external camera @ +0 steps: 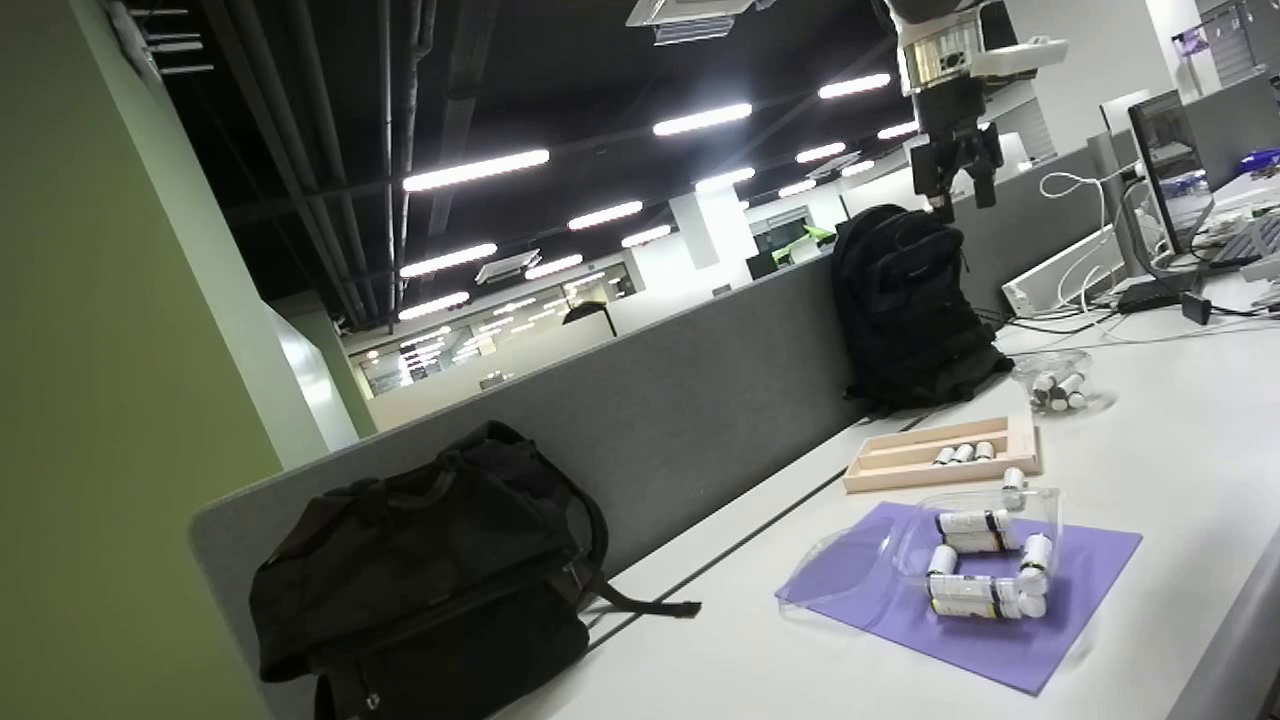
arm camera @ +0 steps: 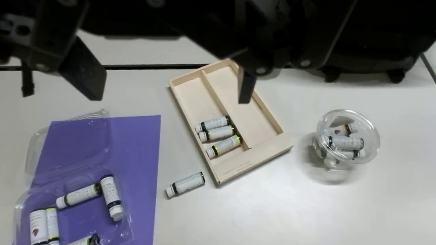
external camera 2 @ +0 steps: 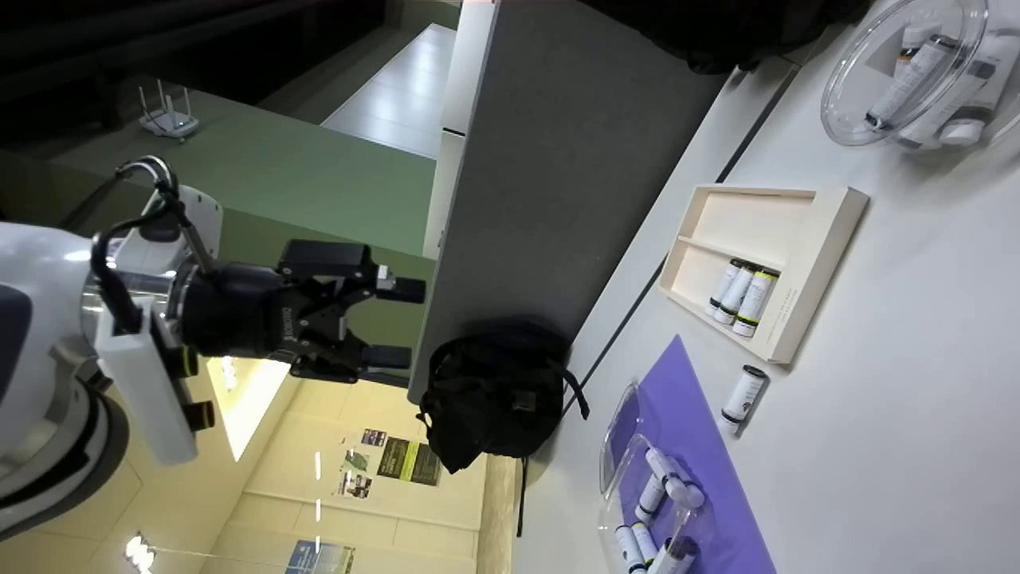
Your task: Pick up the bottle from the table and put it in the wooden tray.
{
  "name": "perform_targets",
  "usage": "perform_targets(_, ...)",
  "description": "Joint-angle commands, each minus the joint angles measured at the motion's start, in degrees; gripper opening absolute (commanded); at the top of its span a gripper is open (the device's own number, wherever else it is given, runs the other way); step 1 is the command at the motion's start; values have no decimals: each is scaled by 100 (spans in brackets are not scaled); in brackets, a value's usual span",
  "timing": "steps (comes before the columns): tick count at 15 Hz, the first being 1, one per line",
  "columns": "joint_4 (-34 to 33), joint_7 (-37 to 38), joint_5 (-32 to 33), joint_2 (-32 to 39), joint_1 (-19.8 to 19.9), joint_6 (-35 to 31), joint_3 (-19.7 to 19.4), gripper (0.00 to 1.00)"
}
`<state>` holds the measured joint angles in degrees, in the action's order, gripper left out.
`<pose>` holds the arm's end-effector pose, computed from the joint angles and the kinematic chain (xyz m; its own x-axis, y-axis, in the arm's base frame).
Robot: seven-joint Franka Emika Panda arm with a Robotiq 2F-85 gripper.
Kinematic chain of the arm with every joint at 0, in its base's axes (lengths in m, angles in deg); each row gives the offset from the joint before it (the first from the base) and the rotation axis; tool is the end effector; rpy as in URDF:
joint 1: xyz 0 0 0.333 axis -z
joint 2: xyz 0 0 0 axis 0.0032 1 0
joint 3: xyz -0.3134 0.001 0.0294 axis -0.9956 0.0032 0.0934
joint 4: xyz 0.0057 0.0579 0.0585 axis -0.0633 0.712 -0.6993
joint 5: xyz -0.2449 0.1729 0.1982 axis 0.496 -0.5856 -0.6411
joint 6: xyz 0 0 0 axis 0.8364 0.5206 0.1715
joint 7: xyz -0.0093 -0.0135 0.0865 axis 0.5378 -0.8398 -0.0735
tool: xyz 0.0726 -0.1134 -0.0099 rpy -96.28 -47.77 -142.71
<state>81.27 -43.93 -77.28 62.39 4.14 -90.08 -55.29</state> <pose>0.4065 -0.1137 0.4624 0.9803 -0.0377 0.1937 -0.0364 -0.9993 -0.0102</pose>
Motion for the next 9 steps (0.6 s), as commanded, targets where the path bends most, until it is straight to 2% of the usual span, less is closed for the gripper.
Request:
perform_targets(1, 46, 939, -21, 591, 276, -481, 145, 100)
perform_targets(3, 54, 1384, -72, 886, 353, -513, 190, 100)
perform_targets(4, 79, 847, -36, 683, 296, -464, 127, 100)
perform_targets(9, 77, 1162, -43, 962, 342, -538, 169, 100)
